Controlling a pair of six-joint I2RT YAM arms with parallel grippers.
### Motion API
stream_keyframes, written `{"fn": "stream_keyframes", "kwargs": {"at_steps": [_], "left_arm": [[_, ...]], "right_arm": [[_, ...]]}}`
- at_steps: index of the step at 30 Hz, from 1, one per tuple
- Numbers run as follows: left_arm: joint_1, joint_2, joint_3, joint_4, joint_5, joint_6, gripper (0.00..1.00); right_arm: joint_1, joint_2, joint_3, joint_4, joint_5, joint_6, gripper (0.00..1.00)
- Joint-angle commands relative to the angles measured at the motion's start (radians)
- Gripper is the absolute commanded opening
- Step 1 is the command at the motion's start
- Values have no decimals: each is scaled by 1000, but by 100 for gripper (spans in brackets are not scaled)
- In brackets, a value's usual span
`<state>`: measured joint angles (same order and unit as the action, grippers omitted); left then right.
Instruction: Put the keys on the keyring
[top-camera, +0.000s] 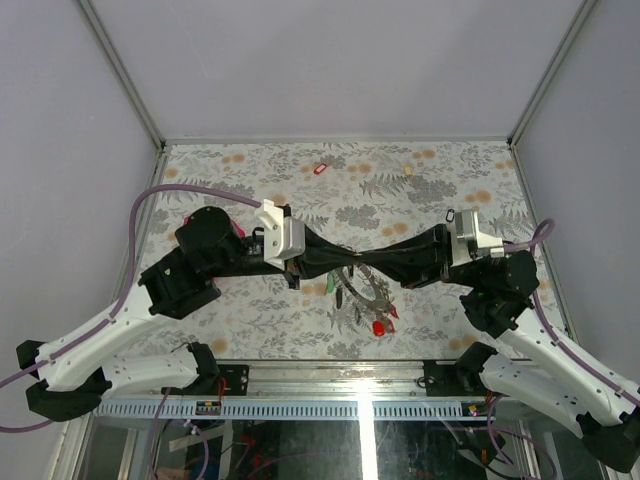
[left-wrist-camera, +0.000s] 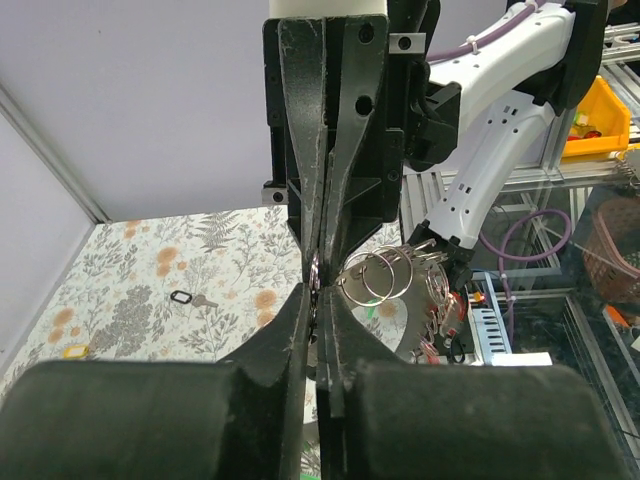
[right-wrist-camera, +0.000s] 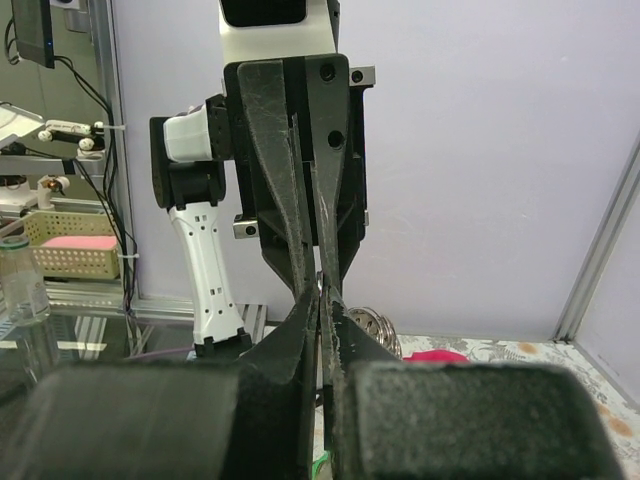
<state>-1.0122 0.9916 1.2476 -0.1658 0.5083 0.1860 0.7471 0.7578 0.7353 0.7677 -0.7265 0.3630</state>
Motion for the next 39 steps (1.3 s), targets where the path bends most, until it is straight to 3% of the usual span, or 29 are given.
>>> {"fn": "stream_keyframes", "kwargs": {"at_steps": [1,3,6,11,18,26,30,39], "left_arm": [[6,2,-9,46,-13,1,0],[8,3,8,12,-18,18,0],[7,19,53,-89,-28,64,0],[7,100,193,-404,-41,191,0],[6,264,370,-769,-118,301,0],[-27,374,506,-951,-317,316,0],[-57,405,541,-989,-407,313,0],[-85,430,552,-996,-433,322,0]], "right_arm": [[1,-16,56,47,12,-38,0],[1,-25,64,-6,17,-69,4],[1,-48,101,-178,33,-170,18],[1,-67,196,-570,105,-377,31],[1,-56,213,-792,135,-468,35],[1,-35,81,-724,96,-448,37],[1,-35,-8,-573,87,-404,38],[1,14,-129,-230,64,-312,37]]}}
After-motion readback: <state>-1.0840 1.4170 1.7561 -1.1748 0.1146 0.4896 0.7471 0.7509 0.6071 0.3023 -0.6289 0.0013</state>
